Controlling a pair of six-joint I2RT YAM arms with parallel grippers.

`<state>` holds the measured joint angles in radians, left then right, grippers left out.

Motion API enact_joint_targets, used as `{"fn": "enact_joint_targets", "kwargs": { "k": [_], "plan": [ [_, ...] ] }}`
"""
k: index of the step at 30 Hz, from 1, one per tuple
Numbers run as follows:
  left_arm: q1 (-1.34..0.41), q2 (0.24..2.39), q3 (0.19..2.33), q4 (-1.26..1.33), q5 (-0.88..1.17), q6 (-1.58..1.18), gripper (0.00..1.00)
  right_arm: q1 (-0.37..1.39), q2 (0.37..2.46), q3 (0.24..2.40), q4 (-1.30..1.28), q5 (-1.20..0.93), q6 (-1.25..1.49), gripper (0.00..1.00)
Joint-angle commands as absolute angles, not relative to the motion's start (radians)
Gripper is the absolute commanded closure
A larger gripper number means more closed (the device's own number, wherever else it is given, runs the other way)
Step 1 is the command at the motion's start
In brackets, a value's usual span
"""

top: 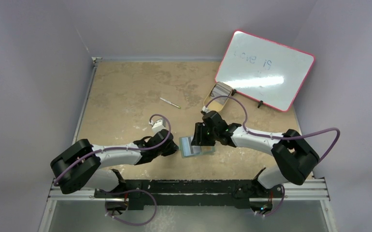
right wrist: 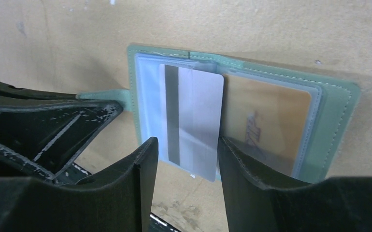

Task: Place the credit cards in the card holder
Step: Insert the credit card into the card holder.

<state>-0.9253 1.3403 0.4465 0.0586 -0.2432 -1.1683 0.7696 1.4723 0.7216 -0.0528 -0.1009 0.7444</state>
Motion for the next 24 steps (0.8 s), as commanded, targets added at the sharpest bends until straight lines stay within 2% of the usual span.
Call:
{"fn": "enact_joint_targets", "kwargs": {
  "k": [1,15,24],
  "plan": [
    [-0.937,1.351,0.427,-0.008,-0.236,-1.168,1.0,0.775,1.471,0.721,0.031,-0.166,0.74,0.49],
    [-0.936,1.31,0.434,-0.02,-0.251,-1.162,1.0,0.793,1.541,0.744,0.095,-0.234,0.757,0.51],
    [-0.936,1.255,0.438,-0.087,-0.273,-1.144,1.0,0.776,1.411,0.797,-0.051,-0.144,0.647,0.48]
  ]
}}
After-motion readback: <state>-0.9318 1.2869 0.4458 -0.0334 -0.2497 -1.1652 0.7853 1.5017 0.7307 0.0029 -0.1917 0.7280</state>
